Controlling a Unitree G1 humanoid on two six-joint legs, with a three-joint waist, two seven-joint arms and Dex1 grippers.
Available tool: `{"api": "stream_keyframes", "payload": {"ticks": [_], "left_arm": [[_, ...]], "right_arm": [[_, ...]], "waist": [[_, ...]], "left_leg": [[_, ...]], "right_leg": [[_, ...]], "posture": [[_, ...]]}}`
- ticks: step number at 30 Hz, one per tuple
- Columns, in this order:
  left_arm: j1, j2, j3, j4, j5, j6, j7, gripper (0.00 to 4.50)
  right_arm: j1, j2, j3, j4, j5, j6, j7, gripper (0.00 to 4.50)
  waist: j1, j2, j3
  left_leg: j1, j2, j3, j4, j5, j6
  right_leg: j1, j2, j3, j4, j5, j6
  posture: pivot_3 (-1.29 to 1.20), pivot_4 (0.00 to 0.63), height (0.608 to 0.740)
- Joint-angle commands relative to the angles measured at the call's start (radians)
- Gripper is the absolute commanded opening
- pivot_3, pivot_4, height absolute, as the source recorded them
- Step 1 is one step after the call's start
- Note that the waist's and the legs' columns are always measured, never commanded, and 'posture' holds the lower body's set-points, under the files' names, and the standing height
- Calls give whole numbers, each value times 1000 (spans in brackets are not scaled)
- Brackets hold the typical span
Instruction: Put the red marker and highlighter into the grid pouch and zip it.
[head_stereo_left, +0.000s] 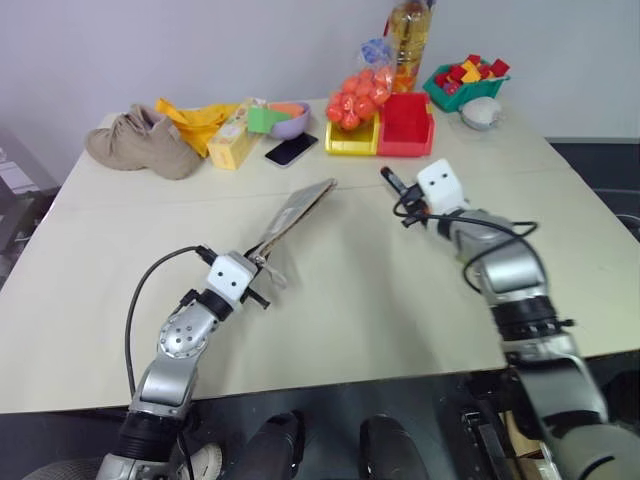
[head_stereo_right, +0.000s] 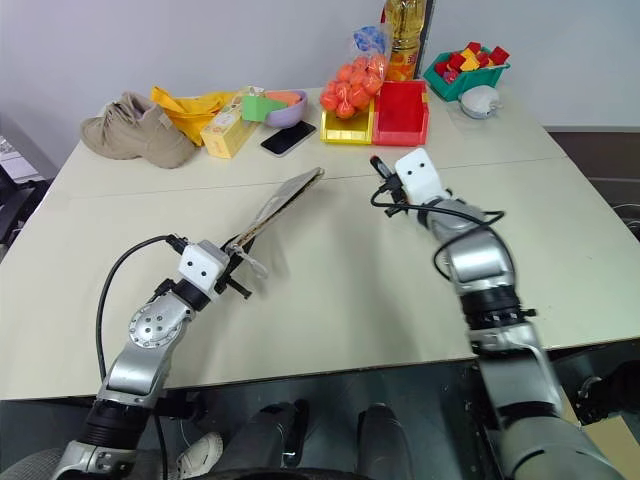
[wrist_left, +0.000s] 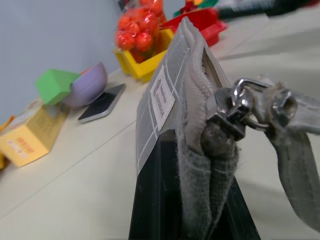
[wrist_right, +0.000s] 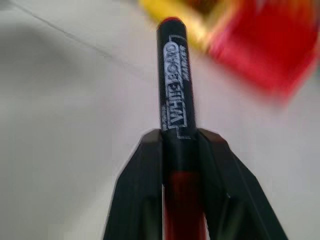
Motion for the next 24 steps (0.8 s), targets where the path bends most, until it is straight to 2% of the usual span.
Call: {"api": "stream_keyframes", "payload": {"ticks": [1,6,24], "left_arm": [[-27,14,17,-25,-49,-2,-44,0],[-50,18,7,-8,-54,-3,-78,0],[-35,29,-9,-22,-31,-8,-119,0]], "right_arm": [[42,-85,22,-96,1,-164,155,425],[75,-110,17,-146,16,-199,235,425],[42,-74,33,-173,-20,-223,281,425]], "waist": [[-1,0,0],[-4,-1,0],[3,-1,0]], "left_leg": [[0,0,0,0,0,0],[0,1,0,0,0,0],[0,0,0,1,0,0]], "right_leg": [[0,0,0,0,0,0],[0,0,0,0,0,0],[1,0,0,-1,0,0]], "posture": [[0,150,740],[0,150,740],[0,150,740]]}}
